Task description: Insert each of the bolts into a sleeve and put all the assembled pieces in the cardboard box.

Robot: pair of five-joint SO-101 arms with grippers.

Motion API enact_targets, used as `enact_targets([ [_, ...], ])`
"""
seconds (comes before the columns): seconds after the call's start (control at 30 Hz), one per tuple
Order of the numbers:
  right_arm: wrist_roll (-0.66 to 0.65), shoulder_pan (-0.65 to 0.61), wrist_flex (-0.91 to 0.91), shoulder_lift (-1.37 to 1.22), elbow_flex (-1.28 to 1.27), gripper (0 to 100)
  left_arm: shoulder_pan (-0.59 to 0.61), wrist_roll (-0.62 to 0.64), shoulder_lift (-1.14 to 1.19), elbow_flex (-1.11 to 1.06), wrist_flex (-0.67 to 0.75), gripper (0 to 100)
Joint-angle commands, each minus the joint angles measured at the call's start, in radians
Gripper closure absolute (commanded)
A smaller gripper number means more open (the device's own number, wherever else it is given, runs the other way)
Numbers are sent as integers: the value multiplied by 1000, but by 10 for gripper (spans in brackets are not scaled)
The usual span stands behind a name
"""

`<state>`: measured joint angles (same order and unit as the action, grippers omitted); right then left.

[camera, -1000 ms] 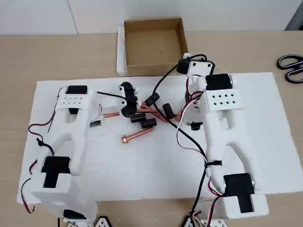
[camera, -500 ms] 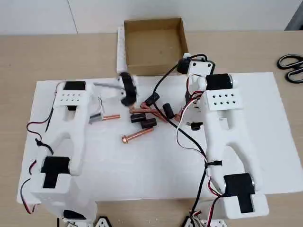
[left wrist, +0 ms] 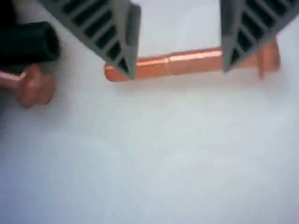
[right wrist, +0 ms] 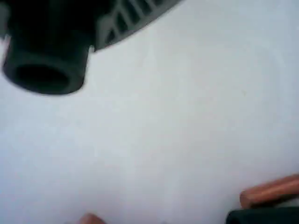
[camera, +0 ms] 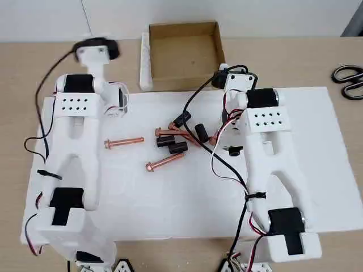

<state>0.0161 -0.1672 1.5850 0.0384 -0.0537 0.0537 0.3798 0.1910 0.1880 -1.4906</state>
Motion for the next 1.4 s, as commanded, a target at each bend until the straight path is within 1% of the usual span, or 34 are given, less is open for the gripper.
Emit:
enact_targets([
  [0.0,-9,5,-12,58,11,980,2,324,-6,42,-34,881],
  [0.27,-8,5,-4,58,11,980,-2,895,-6,-99,-28,881],
  [0.33,-8,5,-2,58,9,980,0,993,-6,-136,-11,881],
  [0.4,-8,5,-2,58,9,980,0,1013,-6,-177,29,881],
  [0.6,-8,5,-2,58,9,980,-2,1017,-6,-289,164,882],
  [0.73,-8,5,-5,58,9,980,-2,1079,-6,-331,224,881],
  [0.9,-8,5,-5,58,9,980,-2,1091,-6,-390,305,881],
  [1.03,-8,5,-7,58,9,980,-2,1092,-6,-417,325,881],
  [1.37,-8,5,-10,58,9,980,8,1092,-8,-479,325,882],
])
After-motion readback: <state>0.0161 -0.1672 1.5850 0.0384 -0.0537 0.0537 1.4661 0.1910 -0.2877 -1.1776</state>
